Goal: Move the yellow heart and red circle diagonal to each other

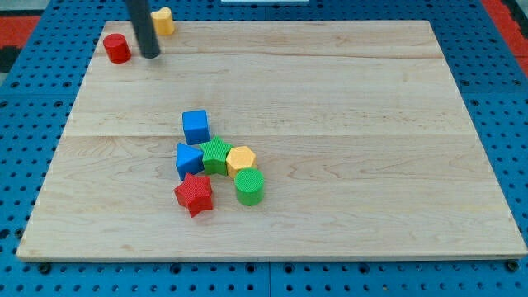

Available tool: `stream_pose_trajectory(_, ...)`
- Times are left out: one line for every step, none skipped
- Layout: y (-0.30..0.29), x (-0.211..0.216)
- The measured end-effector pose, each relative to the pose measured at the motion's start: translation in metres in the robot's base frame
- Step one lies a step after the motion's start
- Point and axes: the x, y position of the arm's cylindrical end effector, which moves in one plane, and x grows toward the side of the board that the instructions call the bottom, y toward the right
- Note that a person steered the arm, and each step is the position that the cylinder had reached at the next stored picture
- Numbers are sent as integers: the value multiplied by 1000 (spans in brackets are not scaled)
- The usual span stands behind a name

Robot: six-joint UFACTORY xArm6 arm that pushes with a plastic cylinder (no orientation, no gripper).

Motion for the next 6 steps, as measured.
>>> stream_pose_trajectory(-57,36)
stream_pose_trajectory(-68,-19)
stream_pose_trajectory(-47,-66)
stream_pose_trajectory(-67,-26)
stream_pose_trajectory(-28,4)
stream_pose_trajectory(52,-16)
